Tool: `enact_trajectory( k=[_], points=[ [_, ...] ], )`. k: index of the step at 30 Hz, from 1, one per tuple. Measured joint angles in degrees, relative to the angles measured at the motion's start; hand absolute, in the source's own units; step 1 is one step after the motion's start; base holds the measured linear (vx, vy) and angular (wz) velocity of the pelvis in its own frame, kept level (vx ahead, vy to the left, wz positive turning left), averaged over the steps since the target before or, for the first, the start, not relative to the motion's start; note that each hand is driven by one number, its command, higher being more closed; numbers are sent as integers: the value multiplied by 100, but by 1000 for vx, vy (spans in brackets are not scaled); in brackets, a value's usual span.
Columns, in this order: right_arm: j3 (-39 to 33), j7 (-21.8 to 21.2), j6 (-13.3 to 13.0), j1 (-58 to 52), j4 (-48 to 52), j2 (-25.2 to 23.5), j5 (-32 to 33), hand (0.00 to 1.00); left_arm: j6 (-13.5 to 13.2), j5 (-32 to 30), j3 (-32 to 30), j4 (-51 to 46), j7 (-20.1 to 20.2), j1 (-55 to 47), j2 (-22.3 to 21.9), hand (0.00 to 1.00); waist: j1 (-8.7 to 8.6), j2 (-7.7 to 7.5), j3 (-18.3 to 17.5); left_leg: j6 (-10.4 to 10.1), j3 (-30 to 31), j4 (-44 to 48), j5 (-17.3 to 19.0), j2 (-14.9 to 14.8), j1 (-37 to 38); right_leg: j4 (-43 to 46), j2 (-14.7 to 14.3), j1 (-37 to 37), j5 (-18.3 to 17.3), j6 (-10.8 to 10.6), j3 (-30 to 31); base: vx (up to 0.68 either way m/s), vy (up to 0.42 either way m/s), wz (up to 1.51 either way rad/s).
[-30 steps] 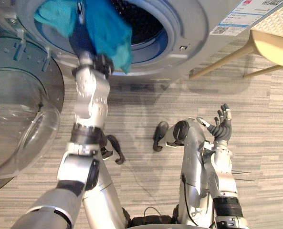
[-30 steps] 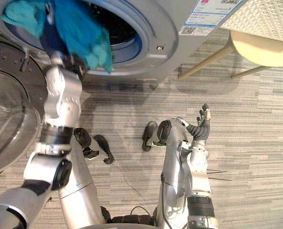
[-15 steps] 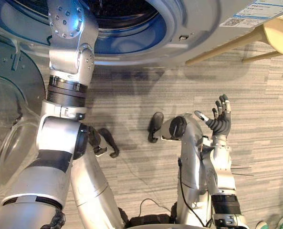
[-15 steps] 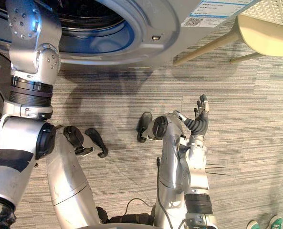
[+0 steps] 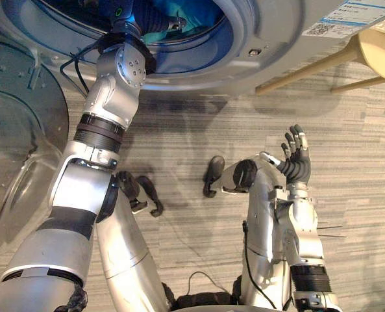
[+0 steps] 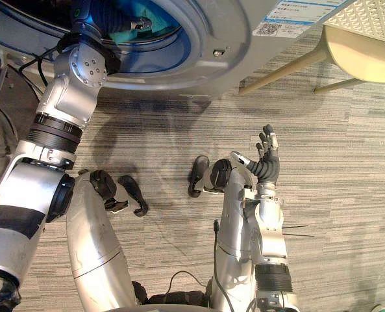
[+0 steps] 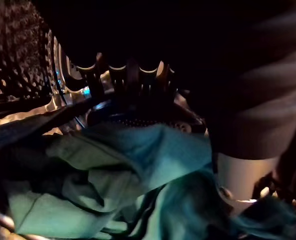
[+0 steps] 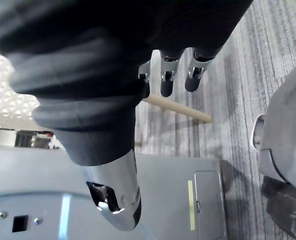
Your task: Pick up the laundry basket with both hands and put the clothes into the washing machine.
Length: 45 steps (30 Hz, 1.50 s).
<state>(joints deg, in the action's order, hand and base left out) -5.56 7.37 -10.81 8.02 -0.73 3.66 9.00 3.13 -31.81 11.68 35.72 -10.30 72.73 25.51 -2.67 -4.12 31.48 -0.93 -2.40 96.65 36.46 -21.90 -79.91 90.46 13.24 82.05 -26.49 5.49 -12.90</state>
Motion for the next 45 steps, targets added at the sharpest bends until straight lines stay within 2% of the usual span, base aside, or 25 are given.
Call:
enact_trajectory(
  k=[6, 9, 11, 13, 15, 18, 22, 23, 25, 26, 28, 32, 33, 35, 37, 39, 42, 45],
  points=[
    [169, 14, 7, -176, 15, -5, -62, 0, -5, 911, -806, -587, -538, -463, -2, 0, 23, 1, -7, 17, -13, -383, -210, 111, 240, -311, 75, -348, 2, 3, -118, 29, -71, 14],
    [216, 22, 12, -204, -1, -29, -70, 0, -18, 1263, -1093, -1007, -764, -1040, -27, 0, 40, -2, -15, -64, -19, -754, -322, 199, 594, -643, 67, -752, 25, -9, -206, 43, -68, 14],
    [215, 37, 22, -280, -5, -102, -96, 0, -147, 1576, -1170, -1405, -770, -1668, -211, 0, 50, -3, -28, -81, -69, -1129, -403, 198, 1035, -1008, 13, -1219, 67, -38, -293, 59, -60, 11],
    [216, 102, 46, -477, -15, -139, -234, 0, -296, 1865, -1237, -1685, -789, -2536, -606, 0, 86, -8, -117, -126, -197, -1612, -498, 218, 1621, -1448, -57, -1749, 136, -94, -317, 74, -46, 5],
    [196, 147, 128, -816, -127, -148, -307, 0, -500, 2441, -1229, -1847, -717, -3927, -1205, 0, 145, -7, -479, -211, -400, -2387, -656, 297, 2381, -2141, -146, -2414, 254, -160, -335, 138, -46, 2],
    [57, 161, 269, -1135, -584, -136, -521, 0, -743, 3335, -1130, -2063, -426, -5599, -1790, 0, 202, 19, -846, -288, -590, -3385, -901, 417, 3459, -3018, -218, -3452, 386, -234, -436, 174, -28, 15],
    [-188, 197, 469, -1478, -1385, -135, -706, 0, -923, 4053, -885, -2053, 165, -7044, -1995, 0, 283, 17, -1252, -342, -784, -4687, -1265, 636, 4910, -4118, -275, -4849, 571, -368, -592, 180, -9, 24],
    [-195, 224, 480, -1592, -1508, -131, -738, 0, -934, 4119, -883, -2022, 286, -7289, -2006, 0, 351, 24, -1366, -353, -862, -5001, -1358, 682, 5228, -4375, -295, -5127, 633, -381, -597, 151, 1, 11],
    [-182, 237, 492, -1686, -1974, -161, -739, 0, -1008, 4119, -966, -1527, 466, -7653, -2030, 0, 363, 77, -1684, -352, -1007, -5726, -1600, 805, 5879, -4988, -341, -5705, 818, -464, -627, 148, 10, 4],
    [-185, 236, 495, -1686, -2130, -161, -735, 0, -1005, 4110, -1011, -1315, 498, -7682, -2035, 0, 361, 91, -1734, -352, -1060, -5929, -1657, 823, 6056, -5161, -366, -5858, 875, -482, -625, 104, 20, -4],
    [-265, 234, 503, -1674, -2805, -153, -732, 0, -963, 3946, -1199, -374, 545, -7756, -2098, 0, 345, 236, -1968, -374, -1224, -6778, -1969, 927, 6717, -6003, -537, -6446, 1221, -567, -600, 100, 29, -15],
    [-435, 237, 526, -1590, -3805, -51, -715, 0, -878, 3546, -1258, 564, 534, -7798, -2109, 0, 311, 453, -2225, -361, -1452, -7895, -2452, 1091, 7428, -7215, -777, -7069, 1791, -642, -493, 119, 63, -23],
    [-437, 235, 542, -1571, -3966, -34, -676, 0, -850, 3465, -1331, 697, 527, -7827, -2109, 0, 316, 510, -2248, -372, -1539, -8033, -2488, 1095, 7609, -7495, -877, -7251, 1936, -640, -405, 78, 66, -49],
    [-435, 234, 553, -1482, -4168, -27, -613, 0, -846, 3331, -1469, 849, 493, -7835, -2104, 0, 342, 532, -2252, -369, -1447, -8020, -2513, 1110, 7775, -7810, -1013, -7457, 2133, -650, -179, 70, 43, -63],
    [-435, 242, 546, -1354, -4295, 49, -498, 0, -846, 3329, -1480, 948, 460, -7814, -2088, 0, 346, 541, -2264, -308, -991, -7952, -2554, 1236, 7771, -8069, -1093, -7503, 2333, -675, 83, 14, -3, -69],
    [-531, 249, 545, -1266, -4354, 148, -430, 0, -847, 3322, -1456, 1125, 374, -7771, -2152, 0, 338, 628, -2319, -294, -586, -8153, -2584, 1386, 7888, -8660, -1157, -7633, 2764, -730, 456, -15, 39, -84],
    [-667, 250, 542, -1239, -4359, 142, -300, 0, -848, 3206, -1456, 1252, 369, -7662, -2171, 0, 333, 643, -2328, -295, -853, -8498, -2582, 1481, 8187, -9120, -1198, -7705, 3161, -784, 931, -57, 108, -88],
    [-696, 254, 543, -1132, -4383, 113, -159, 0, -847, 3134, -1461, 1333, 314, -7510, -2151, 0, 320, 581, -2298, -235, -1258, -8550, -2463, 1578, 8229, -9156, -1250, -7387, 3439, -870, 1573, -130, 70, -108]
  ],
)
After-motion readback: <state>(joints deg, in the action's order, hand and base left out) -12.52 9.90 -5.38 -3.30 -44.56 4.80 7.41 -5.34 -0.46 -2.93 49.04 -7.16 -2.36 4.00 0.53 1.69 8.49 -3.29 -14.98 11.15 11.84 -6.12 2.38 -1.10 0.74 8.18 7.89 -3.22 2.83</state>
